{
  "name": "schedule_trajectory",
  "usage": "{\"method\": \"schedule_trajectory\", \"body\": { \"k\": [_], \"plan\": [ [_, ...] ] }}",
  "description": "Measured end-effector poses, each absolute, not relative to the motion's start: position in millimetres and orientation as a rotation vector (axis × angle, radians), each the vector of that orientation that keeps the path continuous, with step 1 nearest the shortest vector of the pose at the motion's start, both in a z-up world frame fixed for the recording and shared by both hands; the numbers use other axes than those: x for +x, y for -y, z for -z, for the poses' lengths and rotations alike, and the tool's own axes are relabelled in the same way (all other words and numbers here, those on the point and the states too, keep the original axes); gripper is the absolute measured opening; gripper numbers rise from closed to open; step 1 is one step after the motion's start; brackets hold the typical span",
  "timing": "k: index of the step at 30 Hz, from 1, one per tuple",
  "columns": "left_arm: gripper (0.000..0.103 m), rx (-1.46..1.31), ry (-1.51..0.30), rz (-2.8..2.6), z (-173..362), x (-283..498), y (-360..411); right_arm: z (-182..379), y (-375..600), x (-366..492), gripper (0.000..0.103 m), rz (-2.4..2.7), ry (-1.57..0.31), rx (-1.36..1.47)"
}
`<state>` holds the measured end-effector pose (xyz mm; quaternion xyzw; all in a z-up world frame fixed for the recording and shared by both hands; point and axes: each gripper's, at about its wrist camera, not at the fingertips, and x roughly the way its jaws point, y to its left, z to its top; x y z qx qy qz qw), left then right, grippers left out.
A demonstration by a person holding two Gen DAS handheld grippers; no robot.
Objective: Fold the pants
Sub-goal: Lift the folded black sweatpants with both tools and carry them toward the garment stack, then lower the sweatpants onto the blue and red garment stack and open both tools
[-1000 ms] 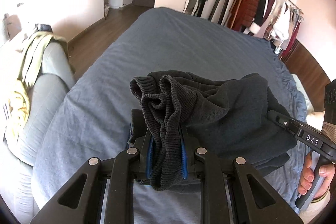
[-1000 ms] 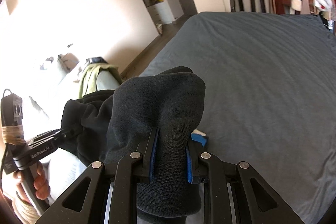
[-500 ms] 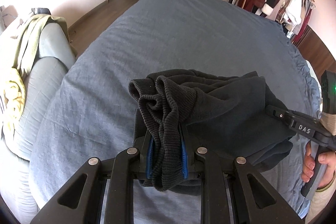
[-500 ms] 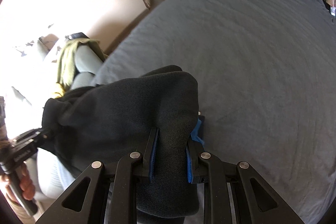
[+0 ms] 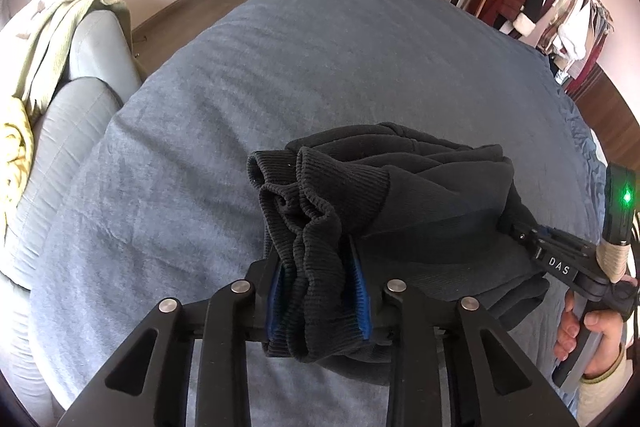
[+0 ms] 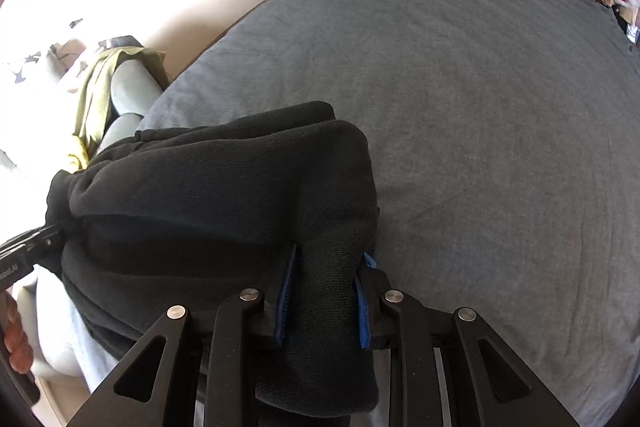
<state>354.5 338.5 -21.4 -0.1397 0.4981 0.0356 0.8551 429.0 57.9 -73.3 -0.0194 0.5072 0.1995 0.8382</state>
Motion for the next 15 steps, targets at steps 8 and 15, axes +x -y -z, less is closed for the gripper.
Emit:
{"method": "schedule_trajectory", "body": {
  "k": [8,15],
  "plan": [
    [0.058,-0.272,-1.052,-0.121,18.9,352.5,-344.1,72.1,-63.8,431.9,0.031,-0.383,-1.082,-0.061],
    [0.068,-0.111,-0.999,-0.221,-12.5,341.4,-339.8,43.9,-61.7,422.8,0.046,-0.352,-1.042,-0.121]
  ]
}}
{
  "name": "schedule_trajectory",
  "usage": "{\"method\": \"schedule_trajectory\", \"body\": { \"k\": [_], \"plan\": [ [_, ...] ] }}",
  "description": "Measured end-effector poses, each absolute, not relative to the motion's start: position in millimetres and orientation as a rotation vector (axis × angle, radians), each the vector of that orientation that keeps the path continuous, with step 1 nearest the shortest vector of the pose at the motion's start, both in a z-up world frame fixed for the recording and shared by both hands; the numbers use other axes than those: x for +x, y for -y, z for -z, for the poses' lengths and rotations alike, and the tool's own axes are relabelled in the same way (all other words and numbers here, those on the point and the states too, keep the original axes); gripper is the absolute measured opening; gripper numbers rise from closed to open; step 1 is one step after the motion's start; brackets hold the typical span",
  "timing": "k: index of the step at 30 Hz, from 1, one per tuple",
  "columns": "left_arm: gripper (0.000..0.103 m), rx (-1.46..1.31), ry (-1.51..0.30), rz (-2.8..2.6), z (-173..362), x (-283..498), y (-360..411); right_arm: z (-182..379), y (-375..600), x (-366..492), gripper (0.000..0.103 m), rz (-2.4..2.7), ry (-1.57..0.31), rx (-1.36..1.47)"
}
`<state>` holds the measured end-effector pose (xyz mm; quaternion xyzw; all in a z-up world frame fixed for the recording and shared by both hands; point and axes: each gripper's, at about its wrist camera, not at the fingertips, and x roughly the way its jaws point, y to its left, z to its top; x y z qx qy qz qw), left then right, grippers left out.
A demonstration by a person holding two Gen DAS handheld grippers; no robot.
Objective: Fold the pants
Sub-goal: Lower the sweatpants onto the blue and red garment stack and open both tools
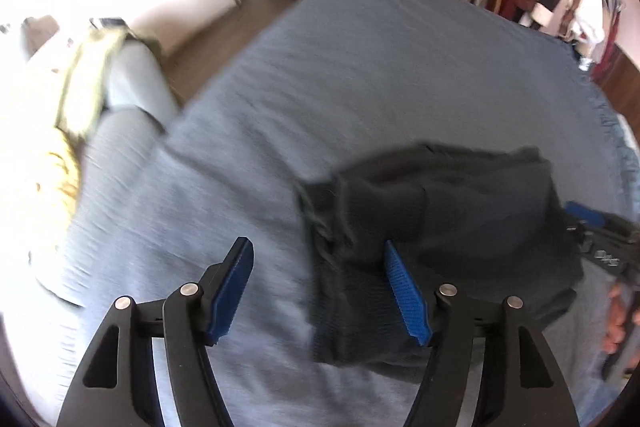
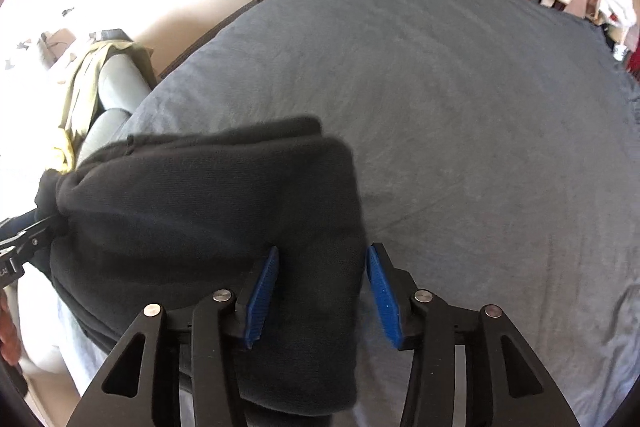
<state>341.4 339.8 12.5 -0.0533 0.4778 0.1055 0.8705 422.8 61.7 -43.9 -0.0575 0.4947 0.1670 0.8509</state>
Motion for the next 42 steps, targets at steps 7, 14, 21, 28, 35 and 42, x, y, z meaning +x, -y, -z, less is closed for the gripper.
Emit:
{"method": "schedule_trajectory", "body": {
  "k": [7,14,21,28,35,42],
  "plan": [
    [0.067,-0.134,-0.899,-0.252,-53.9,328.9,-334.9,-4.0,-68.8,405.2,0.046,-0.418,-0.928,-0.134],
    [0.067,-0.083,-0.961,-0.12,-41.0,351.2,-301.1,-6.6,-82.6,404.8,0.046,-0.567,-0.972,-0.03],
    [0.068,-0.115,-0.995,-0.199,-12.3,368.4,-318.1,21.0,-106.4,437.7,0.046,-0.524,-1.05,-0.07],
    [0.068,-0.25,-1.02,-0.192,7.6,374.9,-339.1,42.0,-109.6,466.1,0.045,-0.476,-1.087,0.023],
    [0.069,-0.271,-1.012,-0.165,0.2,371.0,-345.8,42.0,-92.0,472.5,0.045,-0.461,-1.089,0.044],
    [0.067,-0.132,-0.903,-0.257,-35.8,357.2,-334.0,10.7,-77.6,450.8,0.046,-0.385,-0.986,-0.086]
  ]
}}
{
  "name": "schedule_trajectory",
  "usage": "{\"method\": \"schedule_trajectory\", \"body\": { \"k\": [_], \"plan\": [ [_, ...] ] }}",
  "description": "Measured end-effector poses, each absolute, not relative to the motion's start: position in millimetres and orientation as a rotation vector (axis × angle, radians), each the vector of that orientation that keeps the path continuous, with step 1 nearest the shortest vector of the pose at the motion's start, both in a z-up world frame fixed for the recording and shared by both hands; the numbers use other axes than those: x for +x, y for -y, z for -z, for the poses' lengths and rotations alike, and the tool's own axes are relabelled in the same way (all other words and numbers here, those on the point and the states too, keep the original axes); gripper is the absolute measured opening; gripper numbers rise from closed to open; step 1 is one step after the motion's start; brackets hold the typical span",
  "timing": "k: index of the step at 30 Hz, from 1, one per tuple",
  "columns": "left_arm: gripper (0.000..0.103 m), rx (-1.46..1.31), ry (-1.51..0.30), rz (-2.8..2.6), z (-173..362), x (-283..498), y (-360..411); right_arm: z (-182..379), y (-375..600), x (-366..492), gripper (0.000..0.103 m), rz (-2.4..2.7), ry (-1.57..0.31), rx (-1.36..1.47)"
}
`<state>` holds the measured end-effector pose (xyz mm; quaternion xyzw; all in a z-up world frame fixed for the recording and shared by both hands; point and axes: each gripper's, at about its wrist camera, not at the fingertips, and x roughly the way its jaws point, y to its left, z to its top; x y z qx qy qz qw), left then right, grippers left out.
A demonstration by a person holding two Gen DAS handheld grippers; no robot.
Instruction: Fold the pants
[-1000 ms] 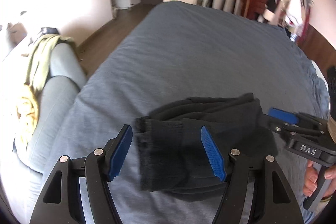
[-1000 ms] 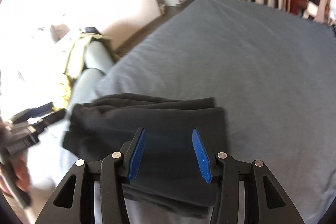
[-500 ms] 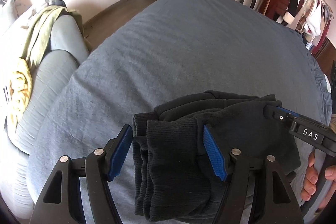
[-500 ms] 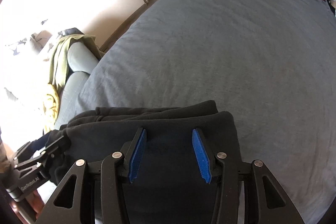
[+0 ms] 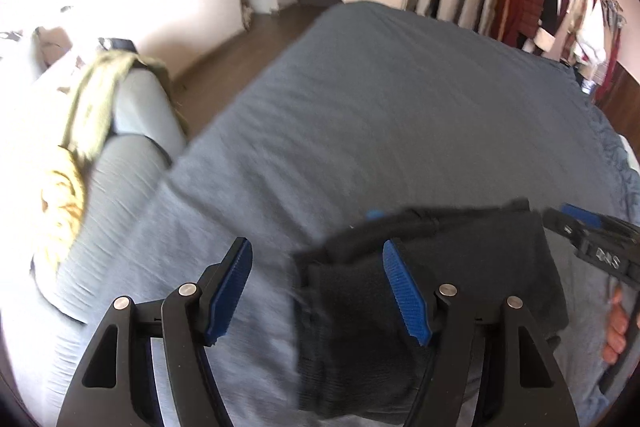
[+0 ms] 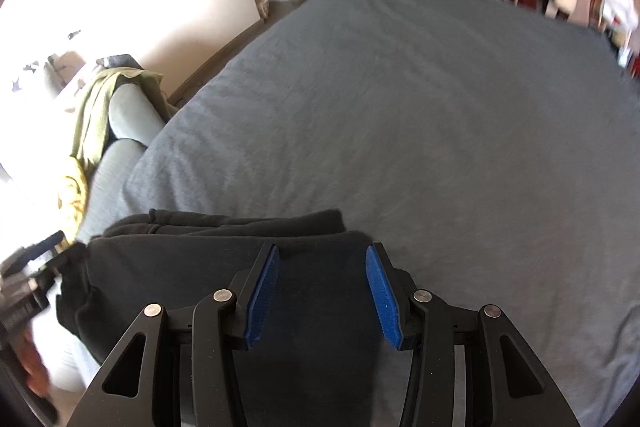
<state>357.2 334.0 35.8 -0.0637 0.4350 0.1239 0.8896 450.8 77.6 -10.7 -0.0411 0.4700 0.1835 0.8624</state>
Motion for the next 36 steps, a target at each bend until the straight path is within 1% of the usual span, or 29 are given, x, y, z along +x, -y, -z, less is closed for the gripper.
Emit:
{"method": "schedule_trajectory", "body": {
  "k": [4,5,6,8,9,10,12,13,16,19,25,30,36],
  "plan": [
    [0.067,-0.151,-0.86,-0.258,-57.7,344.3,-331.1,-16.0,-74.7,428.8,0.046,-0.38,-0.921,-0.137],
    [0.069,-0.142,-0.843,-0.254,-64.2,338.9,-325.3,-23.2,-73.5,421.4,0.046,-0.383,-0.897,-0.149],
    [0.072,-0.136,-0.822,-0.249,-70.7,331.5,-319.0,-28.7,-72.9,415.6,0.046,-0.39,-0.879,-0.155],
    [0.083,-0.131,-0.779,-0.247,-82.9,315.7,-304.4,-44.6,-68.3,393.9,0.046,-0.414,-0.829,-0.156],
    [0.085,-0.129,-0.757,-0.242,-87.5,308.1,-297.9,-50.5,-65.3,384.9,0.047,-0.418,-0.812,-0.155],
    [0.087,-0.124,-0.735,-0.238,-92.6,300.3,-291.4,-55.8,-62.4,376.3,0.053,-0.423,-0.795,-0.154],
    [0.089,-0.101,-0.706,-0.241,-102.9,283.8,-277.6,-68.0,-53.6,354.5,0.061,-0.43,-0.746,-0.152],
    [0.091,-0.09,-0.699,-0.255,-107.0,277.1,-271.9,-75.1,-47.9,341.2,0.061,-0.428,-0.708,-0.158],
    [0.096,-0.054,-0.633,-0.279,-119.0,251.2,-251.0,-89.6,-37.1,313.6,0.061,-0.394,-0.627,-0.182],
    [0.096,-0.026,-0.594,-0.291,-128.4,230.4,-232.8,-102.9,-25.2,284.4,0.065,-0.401,-0.587,-0.184],
    [0.097,0.041,-0.534,-0.234,-139.1,186.1,-190.9,-117.1,3.9,230.4,0.065,-0.424,-0.526,-0.13],
    [0.1,0.064,-0.464,-0.187,-143.2,138.9,-160.3,-118.6,27.1,187.9,0.065,-0.414,-0.484,-0.112],
    [0.1,0.099,-0.446,-0.15,-136.7,94.1,-128.2,-119.3,59.3,136.6,0.065,-0.397,-0.457,-0.088]
  ]
}}
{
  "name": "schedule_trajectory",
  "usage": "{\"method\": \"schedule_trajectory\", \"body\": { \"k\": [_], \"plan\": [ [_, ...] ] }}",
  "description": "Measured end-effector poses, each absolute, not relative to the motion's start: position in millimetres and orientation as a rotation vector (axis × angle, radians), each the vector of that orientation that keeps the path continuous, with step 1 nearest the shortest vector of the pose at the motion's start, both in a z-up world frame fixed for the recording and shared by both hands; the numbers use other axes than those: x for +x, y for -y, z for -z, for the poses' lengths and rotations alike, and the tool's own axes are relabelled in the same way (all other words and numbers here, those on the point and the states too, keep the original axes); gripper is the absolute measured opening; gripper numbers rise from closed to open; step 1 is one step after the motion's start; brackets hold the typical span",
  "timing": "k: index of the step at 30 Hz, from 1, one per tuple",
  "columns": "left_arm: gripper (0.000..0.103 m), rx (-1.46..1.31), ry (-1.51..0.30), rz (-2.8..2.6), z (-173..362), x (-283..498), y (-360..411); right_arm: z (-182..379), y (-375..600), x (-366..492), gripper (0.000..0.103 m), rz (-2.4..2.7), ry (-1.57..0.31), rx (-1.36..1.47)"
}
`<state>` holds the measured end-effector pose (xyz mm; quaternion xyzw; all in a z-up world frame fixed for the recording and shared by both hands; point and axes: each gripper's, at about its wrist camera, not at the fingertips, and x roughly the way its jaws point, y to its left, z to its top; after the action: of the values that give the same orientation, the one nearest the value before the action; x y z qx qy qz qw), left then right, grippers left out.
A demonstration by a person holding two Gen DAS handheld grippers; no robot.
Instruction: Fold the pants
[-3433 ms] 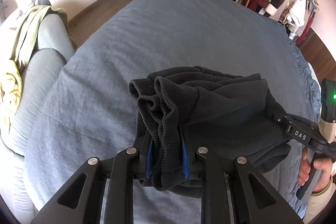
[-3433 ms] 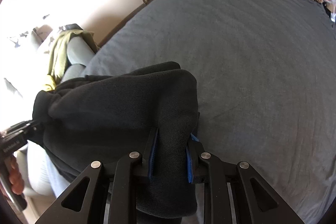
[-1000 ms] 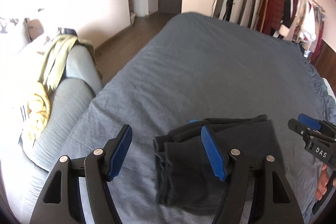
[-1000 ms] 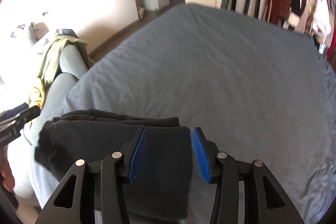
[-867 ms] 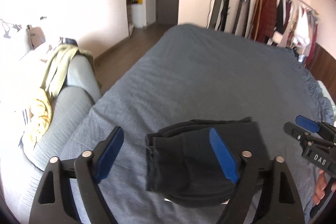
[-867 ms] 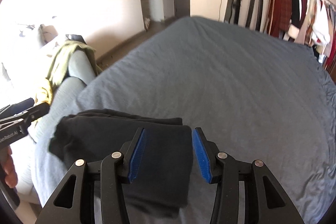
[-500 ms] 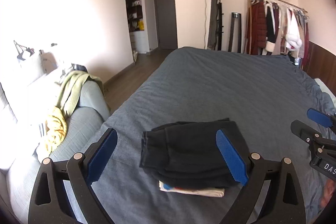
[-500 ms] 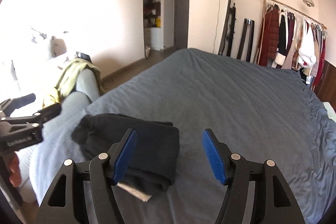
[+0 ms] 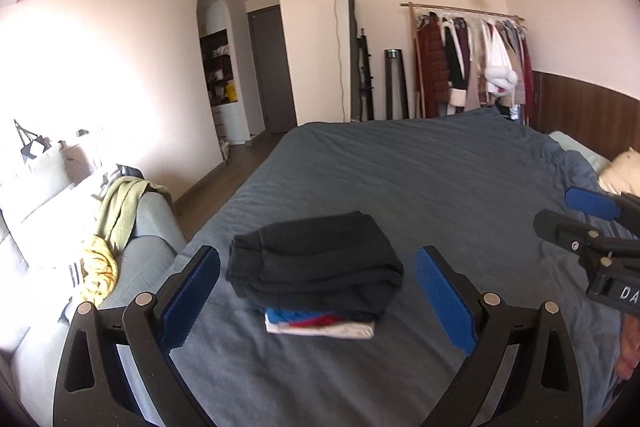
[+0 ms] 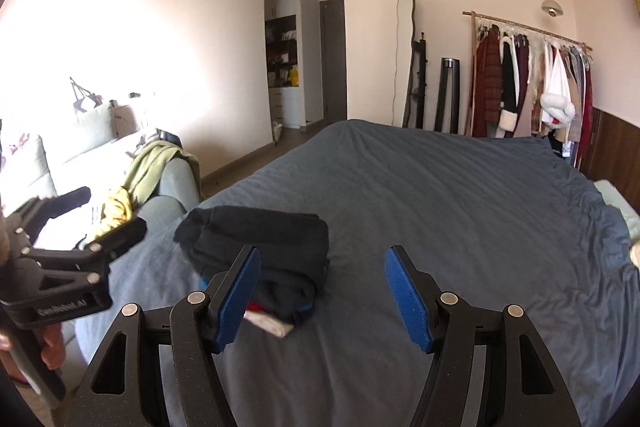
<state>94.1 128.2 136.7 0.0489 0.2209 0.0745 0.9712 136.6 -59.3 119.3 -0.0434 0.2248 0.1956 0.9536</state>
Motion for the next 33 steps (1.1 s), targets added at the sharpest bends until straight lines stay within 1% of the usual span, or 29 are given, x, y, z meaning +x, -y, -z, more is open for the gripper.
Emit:
{"method": "schedule_trajectory", "body": {
  "k": [4,14,23,33],
  "plan": [
    [0.1,0.128,-0.434,-0.13,-127.8,64.3,-103.3,-114.0,76.4,109.9,0.065,-0.384,-0.458,-0.08],
    [0.1,0.091,-0.454,-0.049,-95.1,16.5,-66.9,-85.7,121.8,49.1,0.065,-0.286,-0.474,-0.063],
    [0.101,0.085,-0.483,-0.027,-70.3,-7.6,-47.9,-52.4,142.9,2.6,0.065,-0.209,-0.465,-0.068],
    [0.101,0.082,-0.514,-0.014,-50.3,-19.8,-42.0,-32.1,158.7,-20.6,0.065,-0.201,-0.484,-0.047]
  ]
}}
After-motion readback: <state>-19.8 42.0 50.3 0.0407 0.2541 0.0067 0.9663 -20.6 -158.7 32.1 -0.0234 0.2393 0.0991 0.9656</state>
